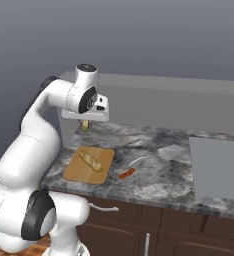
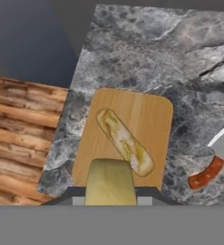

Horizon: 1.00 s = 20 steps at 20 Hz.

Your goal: Retrieve the sausage and cheese from the fridge and place them on the cutting board on the counter.

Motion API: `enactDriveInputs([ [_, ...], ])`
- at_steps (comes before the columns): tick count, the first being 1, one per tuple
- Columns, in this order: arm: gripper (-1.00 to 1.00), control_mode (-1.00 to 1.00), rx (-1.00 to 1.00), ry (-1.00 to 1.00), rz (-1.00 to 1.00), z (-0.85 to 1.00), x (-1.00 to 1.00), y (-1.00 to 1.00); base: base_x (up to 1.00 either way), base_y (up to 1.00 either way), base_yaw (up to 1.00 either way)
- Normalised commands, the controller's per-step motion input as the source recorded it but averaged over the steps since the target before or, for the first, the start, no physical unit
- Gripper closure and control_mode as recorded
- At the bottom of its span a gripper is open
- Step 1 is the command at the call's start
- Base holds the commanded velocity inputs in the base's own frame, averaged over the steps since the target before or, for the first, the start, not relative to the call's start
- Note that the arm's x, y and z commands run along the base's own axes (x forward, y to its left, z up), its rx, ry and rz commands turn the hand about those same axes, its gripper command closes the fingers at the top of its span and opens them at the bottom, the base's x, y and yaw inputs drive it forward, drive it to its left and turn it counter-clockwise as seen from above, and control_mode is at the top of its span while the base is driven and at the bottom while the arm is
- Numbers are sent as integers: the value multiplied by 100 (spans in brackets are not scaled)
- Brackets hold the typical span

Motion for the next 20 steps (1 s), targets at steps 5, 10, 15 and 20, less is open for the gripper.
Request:
enactDriveInputs([
  [5, 100, -100, 0, 0, 12, -71, 66, -3, 0, 0, 0],
  [10, 100, -100, -11, 0, 15, -76, 59, -9, 0, 0, 0],
  [15, 100, -100, -16, 0, 10, -37, 16, -26, 0, 0, 0],
  [20, 100, -100, -3, 0, 13, -22, 4, 0, 0, 0, 0],
])
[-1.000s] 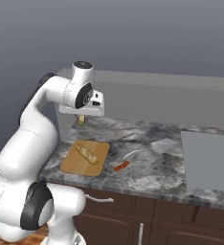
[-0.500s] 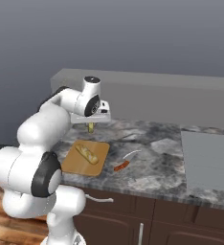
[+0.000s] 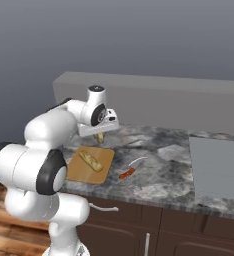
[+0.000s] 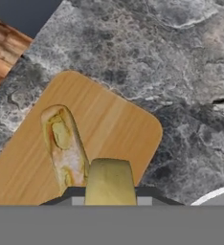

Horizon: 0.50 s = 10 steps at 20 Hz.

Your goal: Retrieve the sausage and cheese from the fridge and place them on the cutting board on the counter.

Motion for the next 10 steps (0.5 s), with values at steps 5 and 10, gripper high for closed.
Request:
enactDriveInputs([
  [5, 100, -100, 0, 0, 14, -42, 31, 0, 0, 0, 0],
  [10, 100, -100, -2, 0, 11, -43, 31, 0, 0, 0, 0],
])
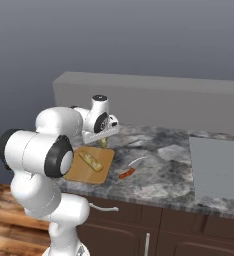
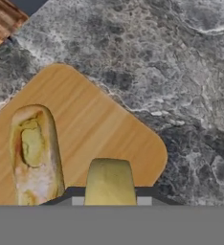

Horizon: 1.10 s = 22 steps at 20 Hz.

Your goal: Retrieve the sausage and cheese from the fridge and place them on the cutting board on the counter.

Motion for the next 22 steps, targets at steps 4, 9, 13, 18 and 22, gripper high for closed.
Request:
enactDriveInputs([
  [4, 100, -100, -2, 0, 6, -38, 35, -2, 0, 0, 0],
  [9, 100, -100, 0, 0, 1, -13, 0, 0, 0, 0, 0],
  [13, -100, -100, 0, 0, 0, -16, 0, 0, 0, 0, 0],
  [18, -100, -100, -1, 0, 0, -17, 0, 0, 0, 0, 0],
  [22, -100, -100, 0, -3, 4, -5, -12, 0, 0, 0, 0],
])
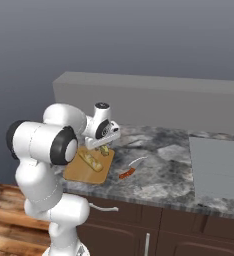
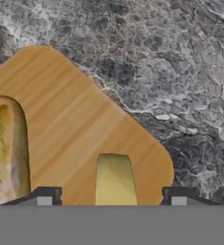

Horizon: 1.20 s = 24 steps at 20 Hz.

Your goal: Retrieve the sausage and cheese from the fridge and place them on the cutting board on the counter.

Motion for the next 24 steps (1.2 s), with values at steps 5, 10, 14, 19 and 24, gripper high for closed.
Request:
enactDriveInputs([
  [5, -100, -100, 0, -11, 6, 0, -54, 6, 0, 0, 0],
  [10, -100, -100, -3, -2, 8, -1, -31, 76, 0, 0, 0],
  [14, -100, -100, -1, -2, 1, 49, 14, 54, 0, 0, 0],
  [19, -100, -100, -7, -3, -9, 100, -6, -1, 0, 0, 0],
  [24, -100, -100, -12, 0, -20, 46, -75, -12, 0, 0, 0],
])
